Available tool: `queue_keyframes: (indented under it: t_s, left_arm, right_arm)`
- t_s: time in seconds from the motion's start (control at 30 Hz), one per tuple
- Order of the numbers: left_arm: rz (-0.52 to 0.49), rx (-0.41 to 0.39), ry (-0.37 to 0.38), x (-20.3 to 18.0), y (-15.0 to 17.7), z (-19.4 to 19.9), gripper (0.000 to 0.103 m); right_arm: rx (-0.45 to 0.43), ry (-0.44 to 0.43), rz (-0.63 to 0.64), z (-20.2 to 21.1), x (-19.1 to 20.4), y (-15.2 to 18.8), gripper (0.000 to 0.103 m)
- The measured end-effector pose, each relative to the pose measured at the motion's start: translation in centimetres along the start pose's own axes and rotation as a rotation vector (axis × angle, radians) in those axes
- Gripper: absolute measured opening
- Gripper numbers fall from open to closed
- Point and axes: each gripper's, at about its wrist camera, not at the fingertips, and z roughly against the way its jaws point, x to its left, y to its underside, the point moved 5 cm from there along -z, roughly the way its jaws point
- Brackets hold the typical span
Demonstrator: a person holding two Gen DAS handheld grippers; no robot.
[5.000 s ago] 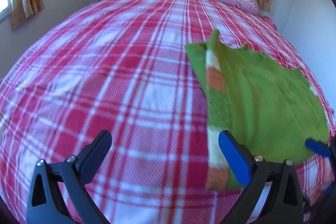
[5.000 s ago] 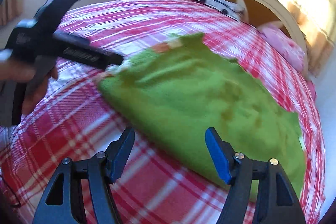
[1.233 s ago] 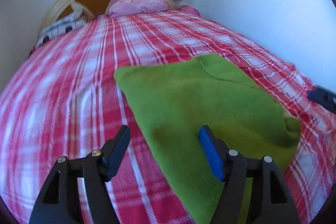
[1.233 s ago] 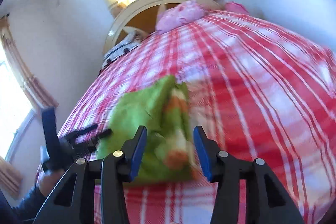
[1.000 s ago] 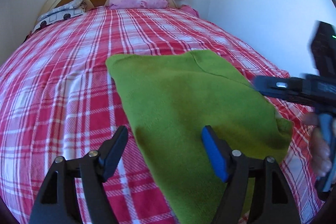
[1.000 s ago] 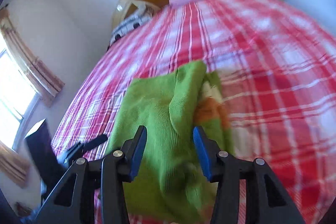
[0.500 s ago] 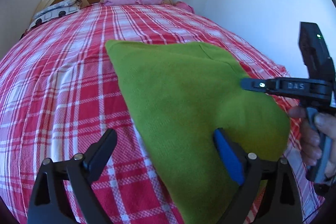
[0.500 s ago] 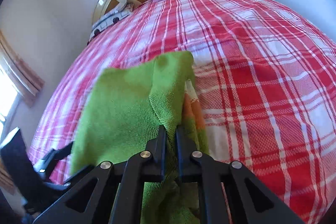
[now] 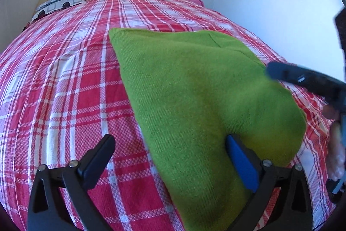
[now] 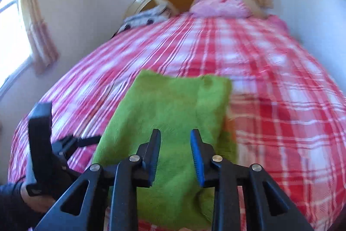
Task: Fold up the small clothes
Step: 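Press the folded sweater flat with the open right tool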
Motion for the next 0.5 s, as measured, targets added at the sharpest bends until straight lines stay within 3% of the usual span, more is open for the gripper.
queue_keyframes:
  t_s: [0.1, 0.2, 0.33, 0.43, 0.5]
  left_arm:
    - [0.003, 0.007, 0.001, 0.0, 0.1, -0.1, 0.103]
    - [0.003, 0.011, 0.002, 0.0, 0.2, -0.2, 0.103]
    - [0.011, 0.018, 0.012, 0.2, 0.2, -0.4, 0.103]
    - [0.024, 0.021, 0.024, 0.4, 0.2, -0.5, 0.103]
    - [0.027, 0.022, 0.026, 0.4, 0.2, -0.5, 0.103]
  right_arm:
    - [0.053, 0.069, 0.009, -2.4, -1.5, 0.3, 0.029]
    - [0.091, 0.037, -0.014, -3.6, -2.8, 0.5, 0.023]
    - [0.111, 0.088, 0.038, -3.7, -2.0, 0.5, 0.023]
    - [0.1, 0.115, 0.045, -2.9, -1.2, 0.3, 0.027]
    - [0.078, 0.115, 0.058, -1.7, -0.4, 0.5, 0.038]
